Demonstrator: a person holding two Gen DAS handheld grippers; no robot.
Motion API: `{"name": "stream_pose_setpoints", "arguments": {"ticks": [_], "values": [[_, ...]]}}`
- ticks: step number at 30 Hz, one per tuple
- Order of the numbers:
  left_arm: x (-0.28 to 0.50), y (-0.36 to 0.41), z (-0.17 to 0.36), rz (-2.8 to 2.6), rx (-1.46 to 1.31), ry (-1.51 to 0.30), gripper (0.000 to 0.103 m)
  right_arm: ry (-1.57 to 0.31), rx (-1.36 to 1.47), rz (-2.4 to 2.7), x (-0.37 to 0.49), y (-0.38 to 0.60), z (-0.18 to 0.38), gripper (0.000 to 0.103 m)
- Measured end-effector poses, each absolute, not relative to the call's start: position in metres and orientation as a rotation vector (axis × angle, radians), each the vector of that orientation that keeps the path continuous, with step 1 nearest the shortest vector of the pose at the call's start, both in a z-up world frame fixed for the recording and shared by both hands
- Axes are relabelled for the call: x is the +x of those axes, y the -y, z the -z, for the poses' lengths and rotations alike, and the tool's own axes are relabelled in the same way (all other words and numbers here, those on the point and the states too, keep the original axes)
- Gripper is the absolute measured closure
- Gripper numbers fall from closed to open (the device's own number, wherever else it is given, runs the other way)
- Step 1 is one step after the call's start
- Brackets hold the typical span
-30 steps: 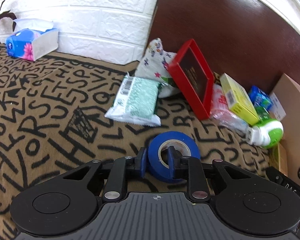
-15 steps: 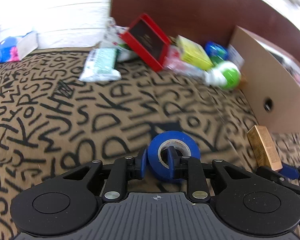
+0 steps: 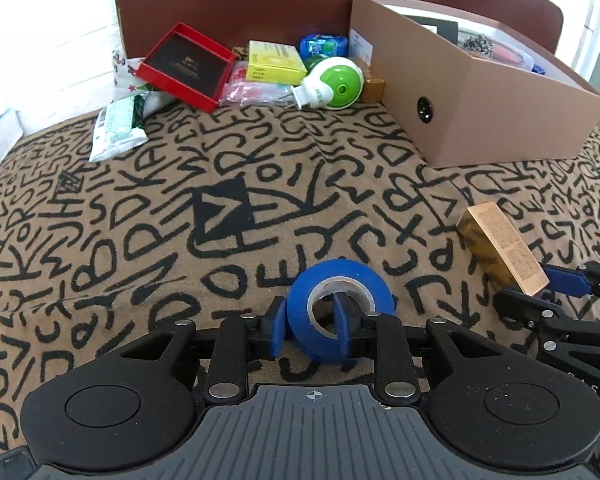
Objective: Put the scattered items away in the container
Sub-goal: 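Lift and carry the tape roll and gold box with both grippers over the box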
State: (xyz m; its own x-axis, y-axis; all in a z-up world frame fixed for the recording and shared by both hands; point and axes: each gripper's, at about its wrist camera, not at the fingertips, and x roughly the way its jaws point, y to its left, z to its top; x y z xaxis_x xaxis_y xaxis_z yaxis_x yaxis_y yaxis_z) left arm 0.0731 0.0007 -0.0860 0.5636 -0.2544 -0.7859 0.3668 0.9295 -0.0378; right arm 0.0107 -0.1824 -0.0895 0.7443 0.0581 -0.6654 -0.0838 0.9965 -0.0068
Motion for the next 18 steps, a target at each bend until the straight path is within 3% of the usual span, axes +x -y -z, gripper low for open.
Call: {"name": "stream_pose_setpoints", "arguments": {"ticks": [3,11,18], "values": [[0.073,0.002,0.086,0.362,0.150,-0.906,0.068,-0.707,-0.032,-0.077,0.014,0.182,0.089,0.055],[0.075,0.007,0.088,0.353,0.178,-0.916,0.068,-0.713,-0.032,-0.082,0.025,0.183,0.093,0.055],[0.078,0.011,0.090,0.353,0.202,-0.918,0.068,-0.707,-0.021,-0.090,0.029,0.184,0.096,0.068]]}}
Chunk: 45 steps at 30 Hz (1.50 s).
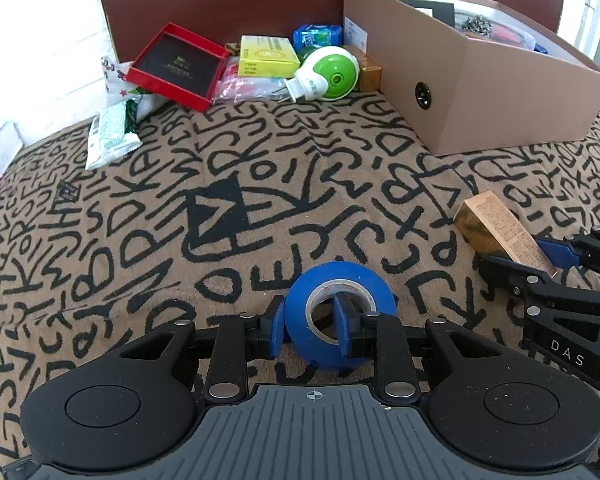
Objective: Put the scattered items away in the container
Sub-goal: 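Lift and carry the tape roll and gold box with both grippers over the box, then lower the tape and gold box into the box and open both grippers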
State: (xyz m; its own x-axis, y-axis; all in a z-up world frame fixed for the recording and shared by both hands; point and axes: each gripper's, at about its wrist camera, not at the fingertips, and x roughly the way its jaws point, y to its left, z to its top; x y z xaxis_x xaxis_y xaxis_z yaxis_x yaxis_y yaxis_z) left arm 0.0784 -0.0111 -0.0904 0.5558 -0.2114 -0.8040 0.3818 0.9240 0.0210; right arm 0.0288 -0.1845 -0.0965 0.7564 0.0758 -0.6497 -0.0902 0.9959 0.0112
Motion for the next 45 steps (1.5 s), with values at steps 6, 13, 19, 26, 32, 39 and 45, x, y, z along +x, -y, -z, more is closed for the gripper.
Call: {"name": "stream_pose_setpoints", "arguments": {"ticks": [6,13,19,26,32,39,45], "values": [[0.077,0.015,0.084,0.334,0.192,-0.939,0.087,-0.711,0.041,-0.113,0.024,0.196,0.091,0.069],[0.070,0.040,0.069,0.391,0.182,-0.920,0.088,-0.655,0.119,-0.117,0.012,0.221,0.070,0.069],[0.070,0.067,0.035,0.469,0.169,-0.845,0.088,-0.570,0.155,-0.098,0.006,0.247,0.045,0.069],[0.085,0.104,-0.007,0.561,0.130,-0.779,0.088,-0.478,0.163,-0.058,0.002,0.280,0.017,0.069],[0.094,0.137,-0.038,0.615,0.129,-0.713,0.088,-0.379,0.165,-0.015,-0.002,0.309,-0.014,0.069],[0.115,0.179,-0.055,0.644,0.135,-0.699,0.087,-0.277,0.135,0.066,0.019,0.343,-0.045,0.069],[0.140,0.210,-0.057,0.653,0.154,-0.703,0.087,-0.262,0.128,0.121,0.058,0.371,-0.053,0.069]]}}
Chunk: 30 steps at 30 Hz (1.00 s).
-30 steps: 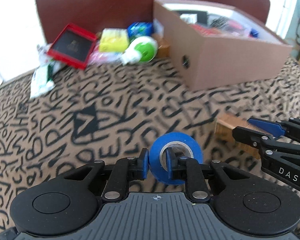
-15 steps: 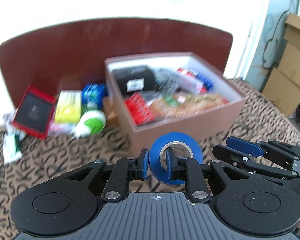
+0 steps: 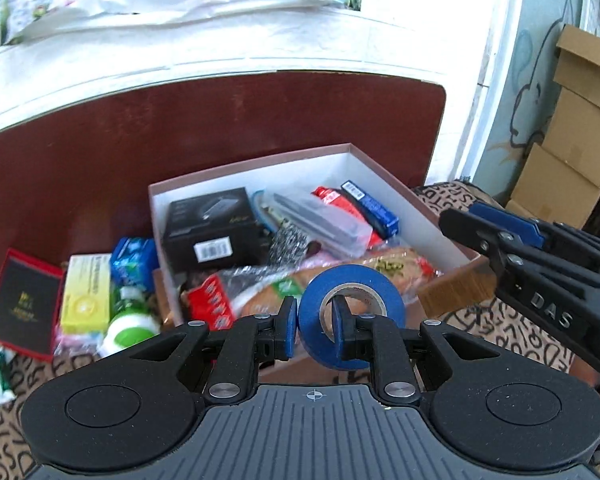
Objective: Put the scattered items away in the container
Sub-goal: 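Lower the tape and gold box into the box and open both grippers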
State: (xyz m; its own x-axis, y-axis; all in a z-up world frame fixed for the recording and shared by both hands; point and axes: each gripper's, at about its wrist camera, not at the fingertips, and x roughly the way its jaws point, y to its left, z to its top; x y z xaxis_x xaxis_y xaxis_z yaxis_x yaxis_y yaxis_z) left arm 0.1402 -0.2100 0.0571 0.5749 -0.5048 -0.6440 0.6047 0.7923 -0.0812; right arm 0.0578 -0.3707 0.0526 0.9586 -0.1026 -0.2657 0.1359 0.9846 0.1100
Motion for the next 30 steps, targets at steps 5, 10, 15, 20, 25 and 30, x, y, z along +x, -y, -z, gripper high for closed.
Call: {"name": "stream_pose_setpoints", "arguments": {"ticks": [5,10,15,20,25,30], "values": [[0.163,0.234,-0.052,0.648,0.183,-0.697,0.087,-0.291,0.105,0.162,0.089,0.386,-0.039,0.069],[0.189,0.257,-0.037,0.658,0.186,-0.732,0.087,-0.339,0.099,0.201,0.115,0.405,-0.015,0.069],[0.207,0.275,-0.018,0.659,0.211,-0.767,0.087,-0.355,0.118,0.212,0.134,0.420,-0.001,0.069],[0.217,0.282,-0.003,0.656,0.224,-0.789,0.087,-0.356,0.077,0.217,0.149,0.420,0.000,0.069],[0.229,0.283,0.011,0.644,0.205,-0.815,0.062,-0.380,0.040,0.190,0.173,0.420,0.000,0.066],[0.224,0.281,0.004,0.651,0.224,-0.748,0.044,-0.342,0.008,0.217,0.171,0.419,0.000,0.030]]}}
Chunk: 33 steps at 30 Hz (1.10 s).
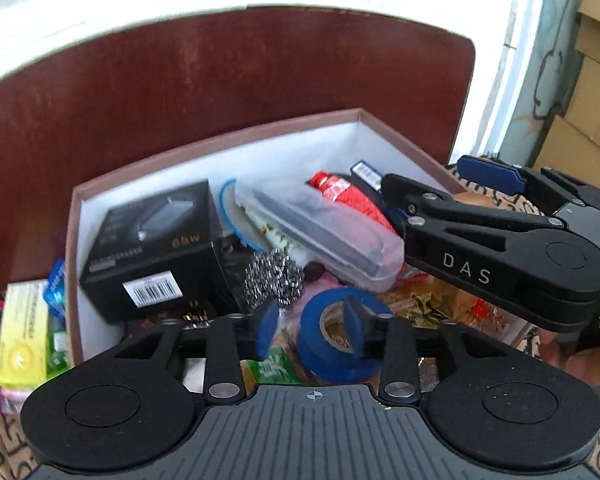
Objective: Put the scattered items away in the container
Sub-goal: 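Lower the tape and gold box into the box and open both grippers, then withdraw both tools toward the green-white wipes packet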
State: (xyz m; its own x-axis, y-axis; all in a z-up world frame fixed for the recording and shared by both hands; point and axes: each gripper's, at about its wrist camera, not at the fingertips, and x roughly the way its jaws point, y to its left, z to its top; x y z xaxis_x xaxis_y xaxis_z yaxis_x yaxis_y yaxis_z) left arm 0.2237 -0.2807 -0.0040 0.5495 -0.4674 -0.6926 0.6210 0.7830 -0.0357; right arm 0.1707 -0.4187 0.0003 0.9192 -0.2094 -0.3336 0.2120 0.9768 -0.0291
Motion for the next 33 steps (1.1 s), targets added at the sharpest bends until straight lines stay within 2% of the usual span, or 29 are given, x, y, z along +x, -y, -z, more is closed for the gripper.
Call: {"name": "stream_pose_setpoints", "arguments": {"ticks": [2,4,6,12,33], "values": [[0.221,0.278,0.001,0.647,0.225,-0.723,0.034,-0.333,0.018,0.223,0.162,0.419,-0.002,0.026],[0.218,0.275,-0.002,0.647,0.217,-0.709,0.024,-0.316,0.025,0.245,0.153,0.418,-0.002,0.011],[0.211,0.273,-0.003,0.651,0.226,-0.684,0.015,-0.296,0.018,0.264,0.142,0.417,-0.005,0.005],[0.182,0.269,-0.004,0.633,0.262,-0.617,0.006,-0.297,0.038,0.252,0.118,0.410,-0.008,0.001],[0.111,0.219,-0.002,0.552,0.168,-0.665,0.003,-0.311,0.043,0.158,0.061,0.347,-0.019,0.000]]}}
